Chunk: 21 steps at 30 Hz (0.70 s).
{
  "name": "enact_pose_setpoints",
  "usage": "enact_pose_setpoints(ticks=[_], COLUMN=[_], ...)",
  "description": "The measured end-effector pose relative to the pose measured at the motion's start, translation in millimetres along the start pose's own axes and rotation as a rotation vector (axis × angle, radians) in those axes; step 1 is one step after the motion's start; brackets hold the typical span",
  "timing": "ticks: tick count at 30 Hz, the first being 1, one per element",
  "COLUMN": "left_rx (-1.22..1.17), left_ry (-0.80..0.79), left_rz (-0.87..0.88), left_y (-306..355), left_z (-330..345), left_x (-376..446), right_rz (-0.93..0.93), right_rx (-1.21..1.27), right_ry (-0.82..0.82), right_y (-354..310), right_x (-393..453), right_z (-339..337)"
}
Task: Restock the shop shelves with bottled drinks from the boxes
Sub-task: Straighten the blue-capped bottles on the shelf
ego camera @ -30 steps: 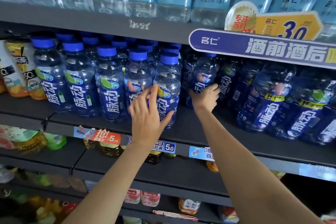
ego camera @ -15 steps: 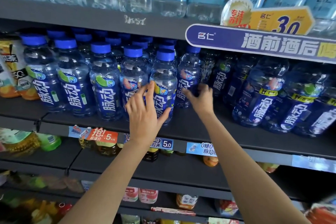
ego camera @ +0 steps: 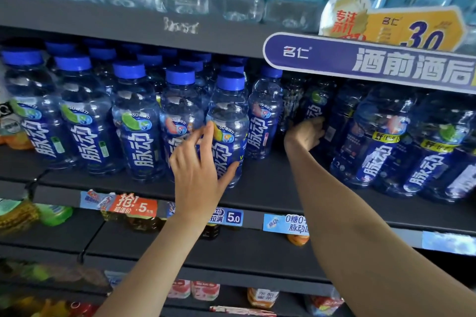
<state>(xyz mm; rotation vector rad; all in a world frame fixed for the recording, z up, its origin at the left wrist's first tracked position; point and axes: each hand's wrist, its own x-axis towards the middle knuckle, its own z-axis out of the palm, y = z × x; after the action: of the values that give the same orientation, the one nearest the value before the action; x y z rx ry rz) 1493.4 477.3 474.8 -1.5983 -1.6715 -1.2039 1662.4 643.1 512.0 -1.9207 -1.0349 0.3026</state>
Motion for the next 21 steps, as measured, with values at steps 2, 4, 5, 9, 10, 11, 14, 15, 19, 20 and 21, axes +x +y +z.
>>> enact_pose_setpoints(ticks=[2, 4, 5, 9, 10, 11, 14, 15, 19, 20, 21], left_rx=[0.0, 0.002, -0.001, -0.012, -0.013, -0.015, -0.031, -0.037, -0.056, -0.059, -0.062], left_ry=[0.002, 0.011, 0.011, 0.015, 0.013, 0.012, 0.013, 0.025, 0.052, 0.056, 0.063], left_rz=[0.0, 0.003, 0.007, 0.004, 0.003, 0.004, 0.005, 0.005, 0.023, 0.024, 0.025], left_y=[0.3, -0.7, -1.0, -0.6, -0.5, -0.2, 0.1, 0.7, 0.9, 0.6, -0.2], left_z=[1.0, 2.5, 2.6, 1.5, 1.1, 1.1, 1.5, 1.8, 4.4, 4.9, 5.8], left_x=[-0.3, 0.6, 0.9, 0.8, 0.5, 0.5, -0.7, -1.2, -0.8, -1.0, -0.6], right_rz=[0.034, 0.041, 0.042, 0.038, 0.045, 0.057, 0.061, 0.051, 0.026, 0.022, 0.019], right_rx=[-0.061, -0.084, -0.1, -0.118, -0.106, -0.1, -0.119, -0.139, -0.138, -0.126, -0.117], right_ry=[0.058, 0.092, 0.107, 0.112, 0.107, 0.097, 0.034, 0.031, 0.046, 0.042, 0.04], right_y=[-3.7, -3.6, -1.9, -2.4, -4.4, -5.9, -9.4, -9.8, -10.4, -10.7, -11.2], right_x=[2.7, 5.0, 5.5, 9.1, 10.8, 13.4, 19.6, 22.2, 24.5, 23.2, 21.6], right_z=[5.1, 9.9, 11.2, 16.1, 15.0, 12.7, -1.8, -4.5, -7.9, -8.3, -8.5])
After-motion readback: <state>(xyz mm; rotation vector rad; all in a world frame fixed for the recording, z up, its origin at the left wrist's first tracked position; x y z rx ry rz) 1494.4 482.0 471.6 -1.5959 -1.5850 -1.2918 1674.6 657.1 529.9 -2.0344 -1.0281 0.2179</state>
